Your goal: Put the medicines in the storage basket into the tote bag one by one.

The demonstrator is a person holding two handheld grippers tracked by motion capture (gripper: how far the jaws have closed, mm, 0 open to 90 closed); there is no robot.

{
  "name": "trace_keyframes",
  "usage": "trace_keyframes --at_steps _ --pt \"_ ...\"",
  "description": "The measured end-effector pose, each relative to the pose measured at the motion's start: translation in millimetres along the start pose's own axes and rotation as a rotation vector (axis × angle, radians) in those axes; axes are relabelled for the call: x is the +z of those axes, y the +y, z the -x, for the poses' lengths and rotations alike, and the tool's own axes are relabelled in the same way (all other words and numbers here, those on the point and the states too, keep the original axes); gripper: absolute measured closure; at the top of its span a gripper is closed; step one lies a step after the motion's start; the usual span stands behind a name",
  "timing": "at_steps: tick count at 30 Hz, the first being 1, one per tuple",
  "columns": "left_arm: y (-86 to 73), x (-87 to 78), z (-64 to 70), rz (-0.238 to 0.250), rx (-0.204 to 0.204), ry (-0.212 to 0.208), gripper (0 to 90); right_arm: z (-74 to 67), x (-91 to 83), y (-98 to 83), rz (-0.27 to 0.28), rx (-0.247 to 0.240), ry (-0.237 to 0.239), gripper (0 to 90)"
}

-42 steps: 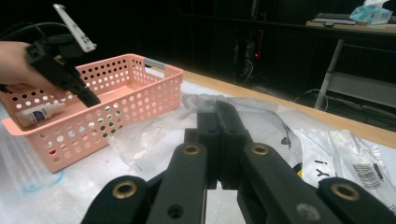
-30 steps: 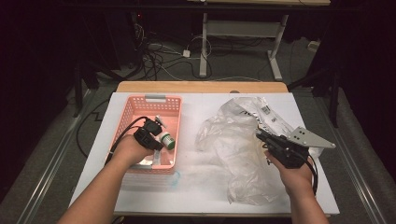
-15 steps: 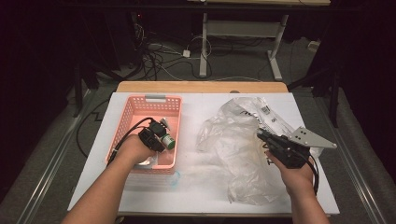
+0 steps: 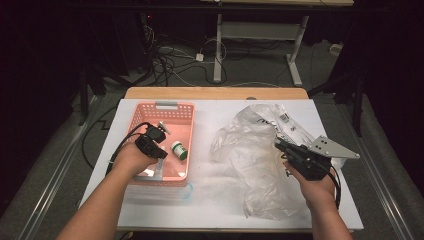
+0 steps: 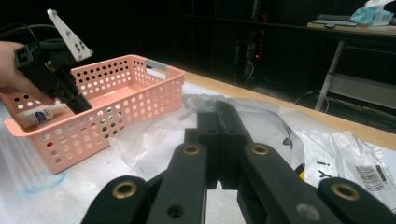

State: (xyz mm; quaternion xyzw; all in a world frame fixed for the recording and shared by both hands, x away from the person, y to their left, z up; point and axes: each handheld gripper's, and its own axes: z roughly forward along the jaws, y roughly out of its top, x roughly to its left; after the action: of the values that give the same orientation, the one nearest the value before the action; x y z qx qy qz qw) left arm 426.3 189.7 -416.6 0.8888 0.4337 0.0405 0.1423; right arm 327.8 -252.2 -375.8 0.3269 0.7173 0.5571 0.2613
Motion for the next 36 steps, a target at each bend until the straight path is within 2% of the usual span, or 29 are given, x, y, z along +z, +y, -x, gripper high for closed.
trace_keyframes --at_steps 2,4,6,7,8,10,18,21,24,30,36 --pt "-2.7 -1.6 -4.6 0.021 -0.026 0.012 71.5 -0.2 0.3 -0.1 -0.001 -0.003 0.002 90.0" --pt "-4.1 -0.6 -8.3 0.026 -0.058 0.025 56.0 -0.4 0.3 0.0 -0.001 -0.001 0.003 90.0" --pt "-4.4 2.7 -11.7 0.015 -0.108 -0.006 45.0 -0.2 0.4 0.0 0.000 -0.003 0.002 90.0" --pt "-4.0 5.6 -12.4 -0.003 -0.121 -0.022 37.9 -0.2 0.4 -0.1 0.000 -0.002 0.001 90.0" --pt "-3.6 7.7 -12.0 -0.022 -0.120 -0.016 34.9 -0.1 0.5 -0.3 -0.001 -0.001 0.001 90.0" --pt "-1.9 10.1 -10.5 -0.047 -0.117 -0.004 34.8 -0.2 0.8 -0.4 0.000 -0.001 0.000 90.0" --pt "2.4 20.0 -6.8 -0.142 -0.126 -0.023 37.2 0.0 0.4 -0.6 0.000 -0.001 0.002 90.0" --pt "3.6 23.1 -4.2 -0.170 -0.116 -0.024 40.6 -0.1 0.5 -0.9 -0.002 0.002 0.001 90.0" --pt "4.5 25.9 -1.3 -0.194 -0.101 -0.007 46.6 0.1 0.1 -0.7 -0.001 -0.001 0.001 90.0" --pt "5.6 26.5 3.6 -0.194 -0.063 0.016 59.8 -0.4 0.7 -0.9 -0.004 -0.003 0.004 90.0" --pt "5.5 26.5 1.0 -0.192 -0.092 0.029 64.6 -2.0 1.0 -0.5 -0.005 -0.005 0.006 90.0"
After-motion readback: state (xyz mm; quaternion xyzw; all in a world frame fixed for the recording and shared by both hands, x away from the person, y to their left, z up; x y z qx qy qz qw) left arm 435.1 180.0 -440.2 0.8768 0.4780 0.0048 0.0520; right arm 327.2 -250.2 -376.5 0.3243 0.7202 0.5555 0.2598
